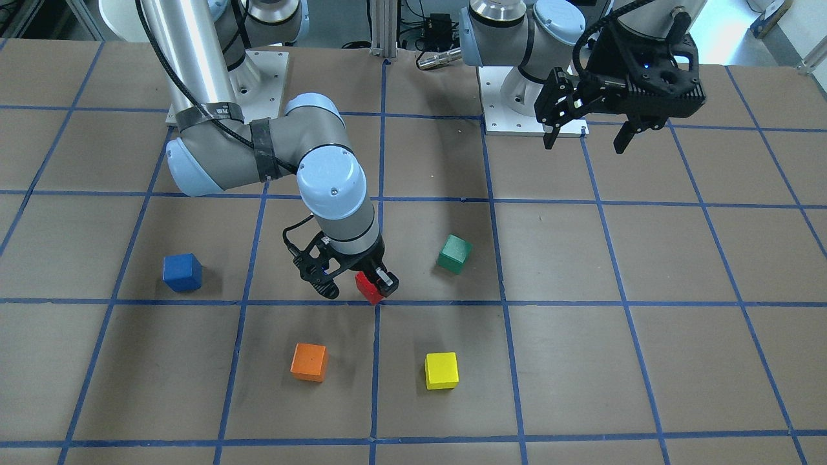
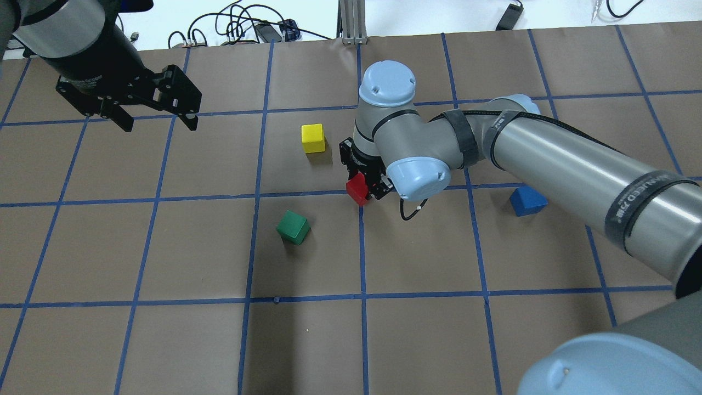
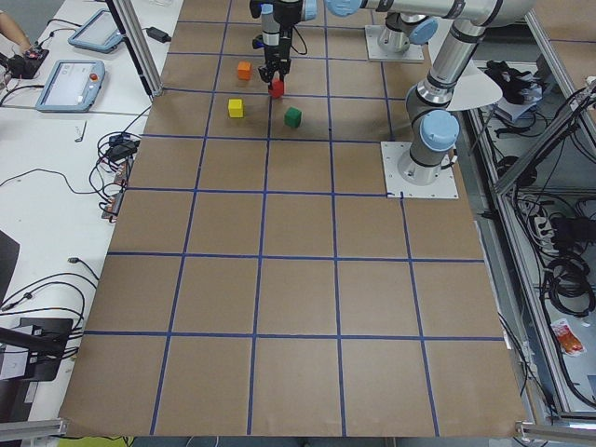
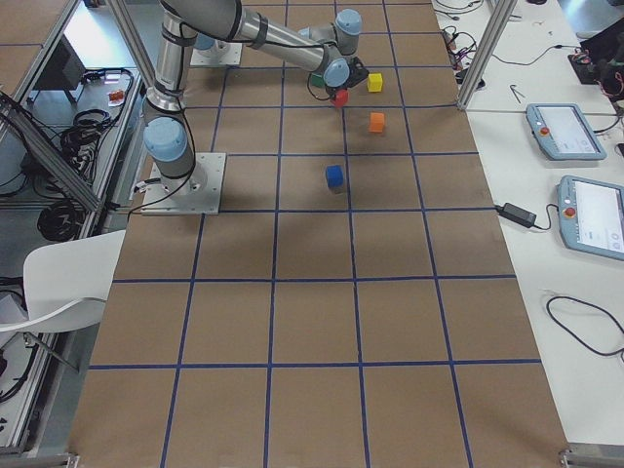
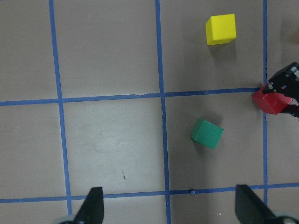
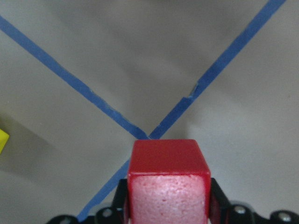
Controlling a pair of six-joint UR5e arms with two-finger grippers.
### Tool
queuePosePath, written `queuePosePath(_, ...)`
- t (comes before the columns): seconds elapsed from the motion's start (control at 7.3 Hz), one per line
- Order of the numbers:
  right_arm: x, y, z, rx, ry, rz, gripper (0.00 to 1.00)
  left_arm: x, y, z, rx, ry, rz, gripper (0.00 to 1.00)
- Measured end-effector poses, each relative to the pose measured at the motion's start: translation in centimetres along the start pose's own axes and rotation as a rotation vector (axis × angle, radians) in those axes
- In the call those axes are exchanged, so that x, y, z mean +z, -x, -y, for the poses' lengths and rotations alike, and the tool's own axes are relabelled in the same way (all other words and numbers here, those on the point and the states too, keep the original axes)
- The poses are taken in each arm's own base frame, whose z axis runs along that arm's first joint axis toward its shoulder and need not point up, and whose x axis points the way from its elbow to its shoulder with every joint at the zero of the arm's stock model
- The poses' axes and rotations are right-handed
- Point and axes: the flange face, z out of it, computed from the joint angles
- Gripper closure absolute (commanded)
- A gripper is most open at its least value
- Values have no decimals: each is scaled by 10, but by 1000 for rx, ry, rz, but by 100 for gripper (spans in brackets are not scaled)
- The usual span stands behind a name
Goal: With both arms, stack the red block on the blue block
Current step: 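Lift the red cube and carry it toward the blue cube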
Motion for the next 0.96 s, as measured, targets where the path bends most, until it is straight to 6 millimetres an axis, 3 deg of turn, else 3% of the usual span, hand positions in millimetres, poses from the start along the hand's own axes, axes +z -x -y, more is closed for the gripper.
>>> queuePosePath(0.27, -68, -13, 39, -118, -1, -44, 100, 1, 0, 0, 0, 1, 0, 0)
queuePosePath(0.55, -123, -50, 85, -269, 1, -92, 100, 2, 0, 1, -1, 3, 0, 0)
queuePosePath(0.82, -162, -98, 127, -438, 20, -128, 100, 3, 0, 3, -2, 4, 0, 0)
queuePosePath(0.96, -172, -120, 151, -527, 30, -135, 100, 3, 0, 3, -2, 4, 0, 0)
